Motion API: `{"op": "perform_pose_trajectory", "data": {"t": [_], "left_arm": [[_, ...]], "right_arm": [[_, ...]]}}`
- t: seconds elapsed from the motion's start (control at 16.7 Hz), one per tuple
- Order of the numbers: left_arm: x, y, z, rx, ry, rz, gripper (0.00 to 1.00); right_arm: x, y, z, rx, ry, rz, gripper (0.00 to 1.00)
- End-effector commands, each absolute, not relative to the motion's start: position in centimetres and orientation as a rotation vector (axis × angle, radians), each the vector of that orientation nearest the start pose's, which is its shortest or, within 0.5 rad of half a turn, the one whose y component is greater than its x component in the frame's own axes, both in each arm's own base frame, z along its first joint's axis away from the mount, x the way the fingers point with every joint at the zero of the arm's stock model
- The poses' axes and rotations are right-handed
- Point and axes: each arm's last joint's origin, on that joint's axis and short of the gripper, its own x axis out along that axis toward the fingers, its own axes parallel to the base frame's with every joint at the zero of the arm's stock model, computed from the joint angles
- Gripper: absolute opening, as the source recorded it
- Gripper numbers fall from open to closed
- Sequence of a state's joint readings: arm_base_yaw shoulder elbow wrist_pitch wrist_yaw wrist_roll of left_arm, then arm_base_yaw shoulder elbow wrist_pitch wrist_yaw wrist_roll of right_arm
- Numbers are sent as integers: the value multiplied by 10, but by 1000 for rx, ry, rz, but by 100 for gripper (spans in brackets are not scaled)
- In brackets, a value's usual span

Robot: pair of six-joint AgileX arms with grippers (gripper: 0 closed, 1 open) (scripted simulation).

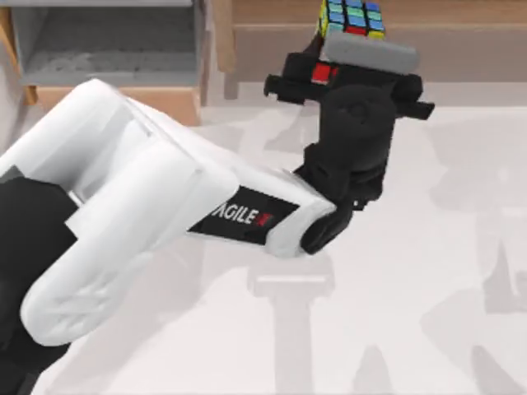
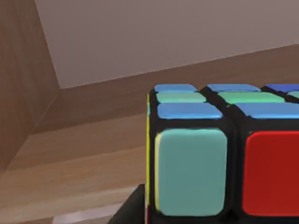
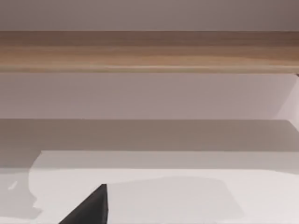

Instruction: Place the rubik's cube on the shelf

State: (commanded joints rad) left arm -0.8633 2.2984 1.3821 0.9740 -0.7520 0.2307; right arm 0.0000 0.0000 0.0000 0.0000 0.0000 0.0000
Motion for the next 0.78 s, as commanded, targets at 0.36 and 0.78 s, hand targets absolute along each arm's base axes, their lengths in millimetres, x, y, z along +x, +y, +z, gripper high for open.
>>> {"op": "perform_pose_trajectory", "data": {"t": [0.36,0.78], "left_arm": [[345,-337,143,7,-191,-23,0],[345,-339,146,-2,-201,-26,0]], "right_arm": [[106,-1,160,0,0,0,100],[106,-1,160,0,0,0,100]]}}
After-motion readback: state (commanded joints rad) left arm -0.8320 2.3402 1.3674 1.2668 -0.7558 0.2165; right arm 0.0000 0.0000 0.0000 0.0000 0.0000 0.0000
